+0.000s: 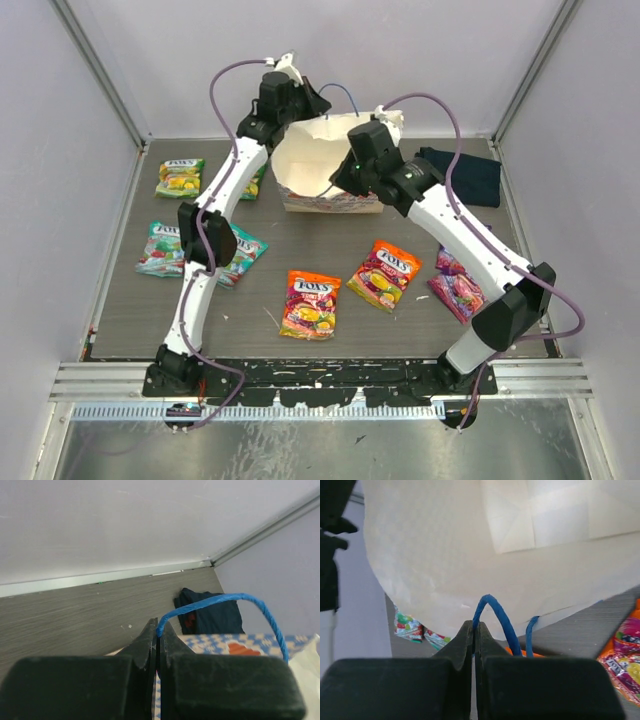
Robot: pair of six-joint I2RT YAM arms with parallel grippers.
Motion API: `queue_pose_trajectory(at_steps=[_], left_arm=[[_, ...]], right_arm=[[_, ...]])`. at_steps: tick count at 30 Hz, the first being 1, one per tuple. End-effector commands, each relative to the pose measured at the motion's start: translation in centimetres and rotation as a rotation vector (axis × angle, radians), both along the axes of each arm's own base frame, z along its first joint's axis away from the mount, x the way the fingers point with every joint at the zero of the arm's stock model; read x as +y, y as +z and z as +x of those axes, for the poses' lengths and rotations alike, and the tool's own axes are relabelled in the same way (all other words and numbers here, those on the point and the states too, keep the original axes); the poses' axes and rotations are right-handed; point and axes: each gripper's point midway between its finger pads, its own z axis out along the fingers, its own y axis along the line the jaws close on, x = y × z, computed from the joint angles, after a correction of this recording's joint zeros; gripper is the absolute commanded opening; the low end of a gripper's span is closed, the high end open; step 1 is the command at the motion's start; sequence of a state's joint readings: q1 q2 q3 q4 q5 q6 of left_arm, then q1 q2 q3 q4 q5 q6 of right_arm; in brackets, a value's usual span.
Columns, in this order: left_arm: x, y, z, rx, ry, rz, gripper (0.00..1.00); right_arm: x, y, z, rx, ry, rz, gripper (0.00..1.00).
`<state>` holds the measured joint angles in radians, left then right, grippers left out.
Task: Take the snacks out of the paper bag
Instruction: Adjust the paper bag at the center of the board, then adjust the snack at the center of the board.
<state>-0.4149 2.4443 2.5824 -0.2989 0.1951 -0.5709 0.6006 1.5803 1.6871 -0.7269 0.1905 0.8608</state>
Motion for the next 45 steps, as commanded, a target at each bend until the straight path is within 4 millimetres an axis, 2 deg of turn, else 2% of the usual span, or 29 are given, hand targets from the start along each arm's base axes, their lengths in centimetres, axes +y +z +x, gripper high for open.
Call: queue_pose_trajectory(at_steps=[1,2,3,4,6,7,8,10,12,15,17,18,19,20,21,23,26,27,28,29,32,33,36,40,42,44,45], left_arm=[[-0.6,7.8,-0.1,-0.190,-0.067,-0.172,0.00],[-0.4,8.0,0.0,-0.192,-0.066,-0.182,0.00],[0.1,8.5,0.1,-0.198,-0.062,-0.190,0.05],[0.5,9.1,0.0,-0.207,-0.060,-0.195,0.22],[2.0,10.9,0.0,-0.236,-0.038,-0.200,0.67],[3.1,12.1,-0.1,-0.256,-0.019,-0.203,0.95],[4.1,13.2,-0.2,-0.273,0.001,-0.204,0.99],[7.1,16.6,-0.9,-0.323,0.050,-0.213,0.98],[9.7,18.8,-1.3,-0.344,0.091,-0.223,0.98],[12.7,23.1,-4.2,-0.397,0.126,-0.205,0.98],[14.4,24.2,-5.8,-0.409,0.177,-0.140,0.98],[15.4,24.3,-6.4,-0.400,0.212,-0.106,0.98],[16.4,24.2,-7.1,-0.385,0.250,-0.069,0.98],[17.6,24.0,-7.9,-0.368,0.297,-0.033,0.98],[18.7,22.9,-8.5,-0.336,0.338,0.005,0.98],[19.9,20.9,-10.5,-0.296,0.376,0.052,0.98],[20.9,16.0,-15.3,-0.272,0.367,0.094,0.98],[21.2,12.3,-16.9,-0.243,0.360,0.126,0.98],[21.4,10.7,-18.6,-0.241,0.351,0.146,0.98],[22.0,10.8,-21.2,-0.274,0.349,0.165,0.98],[20.5,5.8,-25.2,-0.263,0.262,0.337,0.98],[20.4,4.5,-26.0,-0.261,0.248,0.376,0.98],[18.8,0.5,-27.6,-0.217,0.170,0.402,0.98],[14.6,-3.1,-27.4,-0.190,0.047,0.404,0.98],[12.3,-4.8,-26.7,-0.169,-0.016,0.424,0.98],[10.4,-6.2,-25.7,-0.149,-0.063,0.423,0.98],[9.5,-7.6,-24.9,-0.128,-0.084,0.432,0.98]], right_arm=[[0.6,4.2,1.0,-0.119,-0.082,0.106,0.06],[0.7,4.5,1.2,-0.126,-0.076,0.100,0.09],[0.9,5.1,1.5,-0.142,-0.068,0.093,0.19],[1.0,5.7,1.8,-0.160,-0.055,0.079,0.31],[1.2,7.2,2.1,-0.198,-0.026,0.058,0.54],[1.2,8.1,2.3,-0.216,-0.014,0.049,0.66],[1.4,8.8,2.3,-0.231,0.003,0.036,0.76],[1.2,10.6,2.1,-0.252,0.028,0.012,0.88],[0.8,12.5,1.6,-0.278,0.051,-0.009,0.99],[-0.5,15.7,0.0,-0.322,0.068,-0.022,1.00],[-1.8,17.5,-1.9,-0.360,0.071,-0.008,1.00],[-2.1,17.1,-2.2,-0.361,0.072,-0.014,1.00],[-3.1,17.9,-3.4,-0.392,0.066,0.003,1.00],[-3.8,18.0,-4.0,-0.410,0.053,0.003,1.00],[-4.5,16.9,-4.4,-0.410,0.039,-0.009,1.00],[-6.5,16.2,-5.6,-0.442,-0.013,-0.015,1.00],[-10.0,13.5,-7.5,-0.465,-0.103,-0.043,1.00],[-10.8,12.1,-8.3,-0.456,-0.116,-0.055,1.00],[-11.6,10.3,-8.9,-0.431,-0.130,-0.072,1.00],[-12.3,8.2,-9.6,-0.396,-0.143,-0.084,1.00],[-13.2,2.1,-11.0,-0.269,-0.160,-0.122,1.00],[-13.3,0.4,-11.2,-0.231,-0.169,-0.130,1.00],[-12.9,-4.2,-10.7,-0.139,-0.186,-0.157,1.00],[-11.5,-9.3,-8.4,-0.033,-0.179,-0.174,1.00],[-11.2,-11.1,-7.0,0.002,-0.179,-0.163,1.00],[-11.3,-11.9,-5.2,0.003,-0.174,-0.166,1.00],[-11.5,-12.2,-4.2,0.000,-0.169,-0.183,1.00]])
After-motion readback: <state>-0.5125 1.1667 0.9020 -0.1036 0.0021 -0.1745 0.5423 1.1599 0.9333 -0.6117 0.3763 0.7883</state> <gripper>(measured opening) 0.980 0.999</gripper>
